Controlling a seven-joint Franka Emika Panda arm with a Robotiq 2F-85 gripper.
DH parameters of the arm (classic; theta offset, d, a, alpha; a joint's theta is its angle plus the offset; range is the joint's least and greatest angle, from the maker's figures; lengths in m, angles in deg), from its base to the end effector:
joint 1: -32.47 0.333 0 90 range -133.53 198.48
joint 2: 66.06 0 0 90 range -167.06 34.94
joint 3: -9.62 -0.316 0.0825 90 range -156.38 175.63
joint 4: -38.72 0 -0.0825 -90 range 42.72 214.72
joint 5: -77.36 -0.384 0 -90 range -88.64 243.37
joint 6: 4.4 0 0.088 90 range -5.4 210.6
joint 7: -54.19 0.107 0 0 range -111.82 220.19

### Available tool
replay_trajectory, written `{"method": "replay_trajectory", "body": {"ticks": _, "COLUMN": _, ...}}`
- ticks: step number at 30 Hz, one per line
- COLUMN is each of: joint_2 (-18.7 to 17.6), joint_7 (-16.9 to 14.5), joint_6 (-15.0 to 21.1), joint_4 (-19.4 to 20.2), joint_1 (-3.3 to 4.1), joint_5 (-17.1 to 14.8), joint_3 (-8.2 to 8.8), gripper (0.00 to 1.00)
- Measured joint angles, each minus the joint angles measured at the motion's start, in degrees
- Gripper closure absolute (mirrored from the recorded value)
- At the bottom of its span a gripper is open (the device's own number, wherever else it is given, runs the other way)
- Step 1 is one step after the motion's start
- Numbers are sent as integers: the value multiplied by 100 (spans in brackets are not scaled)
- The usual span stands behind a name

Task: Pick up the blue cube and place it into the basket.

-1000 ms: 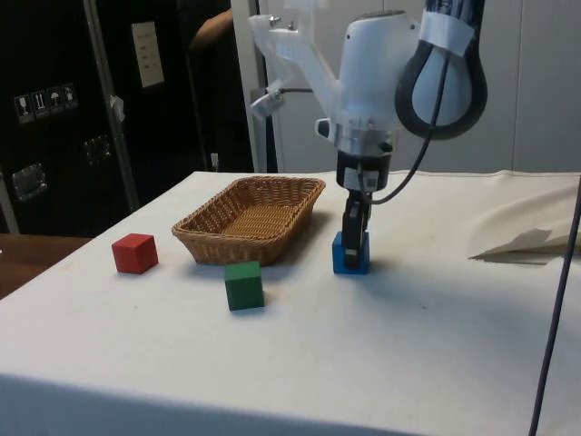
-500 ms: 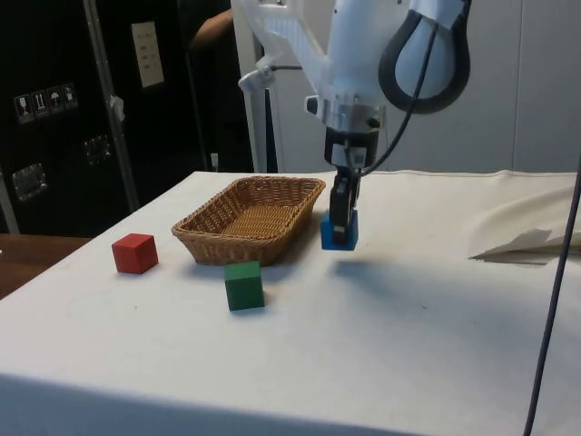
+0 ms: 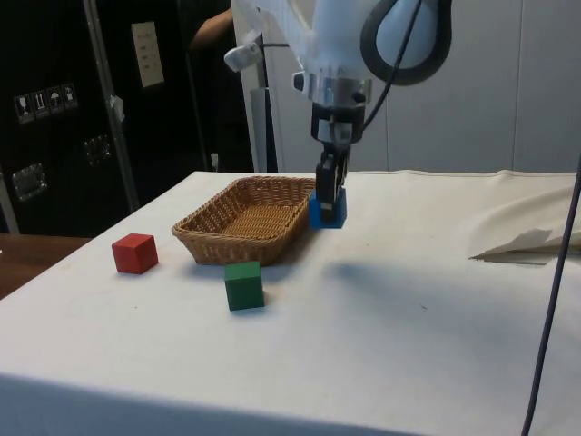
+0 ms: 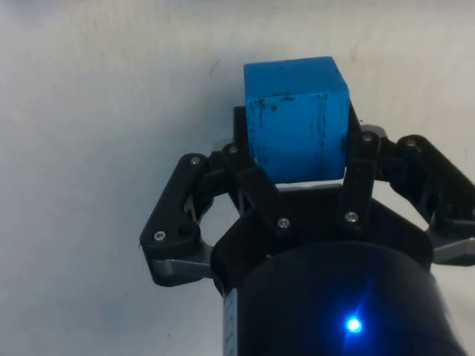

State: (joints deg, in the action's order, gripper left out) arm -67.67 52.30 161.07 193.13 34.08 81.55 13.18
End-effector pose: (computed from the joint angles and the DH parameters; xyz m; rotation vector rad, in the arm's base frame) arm 0.4269 -0.0104 0.2381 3.0980 0.1060 0.2546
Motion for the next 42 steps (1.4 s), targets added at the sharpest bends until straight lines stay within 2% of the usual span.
{"method": "replay_trajectory", "body": {"ticks": 15, "joint_2": 126, "joint_7": 6, "joint_6": -688, "joint_4": -498, "joint_1": -6, "joint_5": 0, "joint_3": 63, "gripper": 100}}
{"method": "replay_trajectory", "body": {"ticks": 29, "joint_2": 189, "joint_7": 6, "joint_6": -1140, "joint_4": -957, "joint_1": -11, "joint_5": 0, "joint_3": 132, "gripper": 100}}
{"method": "replay_trajectory", "body": {"ticks": 42, "joint_2": 52, "joint_7": 0, "joint_6": -1461, "joint_4": -1478, "joint_1": -11, "joint_5": 0, "joint_3": 223, "gripper": 100}}
